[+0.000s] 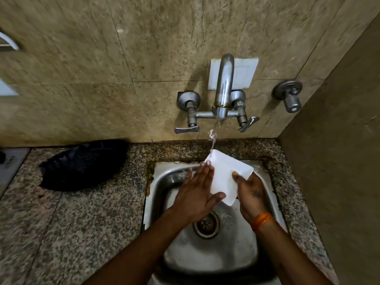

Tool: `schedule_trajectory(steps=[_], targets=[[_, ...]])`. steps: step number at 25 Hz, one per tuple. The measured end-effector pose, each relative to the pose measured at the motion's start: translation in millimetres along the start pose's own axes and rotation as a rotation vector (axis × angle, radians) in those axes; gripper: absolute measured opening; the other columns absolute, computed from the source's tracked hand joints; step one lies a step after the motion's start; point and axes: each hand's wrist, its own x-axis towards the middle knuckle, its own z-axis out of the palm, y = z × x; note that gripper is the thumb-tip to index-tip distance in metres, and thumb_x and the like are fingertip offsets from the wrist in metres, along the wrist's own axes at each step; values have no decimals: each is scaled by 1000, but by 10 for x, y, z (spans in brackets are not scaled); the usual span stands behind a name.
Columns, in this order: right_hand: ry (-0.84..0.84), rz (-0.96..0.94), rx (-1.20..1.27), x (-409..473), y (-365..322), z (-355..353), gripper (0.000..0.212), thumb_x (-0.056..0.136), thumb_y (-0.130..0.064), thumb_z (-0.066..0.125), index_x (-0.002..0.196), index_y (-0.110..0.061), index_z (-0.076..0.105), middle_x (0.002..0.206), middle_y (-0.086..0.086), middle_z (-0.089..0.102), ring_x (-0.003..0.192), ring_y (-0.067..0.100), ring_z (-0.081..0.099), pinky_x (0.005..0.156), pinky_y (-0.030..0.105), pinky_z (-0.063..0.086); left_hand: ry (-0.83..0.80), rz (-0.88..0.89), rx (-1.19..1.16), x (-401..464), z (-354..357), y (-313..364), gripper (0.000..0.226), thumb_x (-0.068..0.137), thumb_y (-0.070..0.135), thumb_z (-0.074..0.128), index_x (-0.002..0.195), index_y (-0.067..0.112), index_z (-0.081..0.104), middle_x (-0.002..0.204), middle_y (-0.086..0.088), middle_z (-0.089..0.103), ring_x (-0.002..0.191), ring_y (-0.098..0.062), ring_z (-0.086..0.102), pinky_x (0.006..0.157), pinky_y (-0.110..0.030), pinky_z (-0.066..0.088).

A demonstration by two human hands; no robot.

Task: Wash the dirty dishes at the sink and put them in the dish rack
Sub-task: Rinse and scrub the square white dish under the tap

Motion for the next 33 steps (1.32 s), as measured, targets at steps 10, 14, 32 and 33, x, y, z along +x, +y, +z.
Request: schedule_trajectory(steps=[10,14,32,33], targets=[[-72,157,78,-41,19,182,24,96,0,59,117,-2,71,110,17,76,94,32,76,85,49,61,-136,194,98,100,-191,-129,101,92,80,7,163,9,-4,172,-11,-10,159,-20,-13,129,-45,-3],[-92,180,106,-47,40,220,24,97,-1,58,119,-4,69,109,14,77,96,33,75,83,48,62,-90,97,168,235,-396,-373,91,95,77,8,164,18,-1,173,-4,-7,159,-21,-12,127,-52,-7],[-6,-525,-1296,37,-138,731,107,77,-92,40,156,-20,25,159,18,34,147,41,30,116,57,32,543,-562,-1117,131,-392,-68,31,109,37,41,122,21,65,118,1,65,107,-11,56,93,-25,40],[36,-500,-1279,44,-141,731,106,80,-90,41,156,-18,27,161,20,31,148,42,28,117,58,30,553,-559,-1089,146,-403,-46,34,110,34,42,124,15,66,117,1,65,107,-11,56,91,-25,39]])
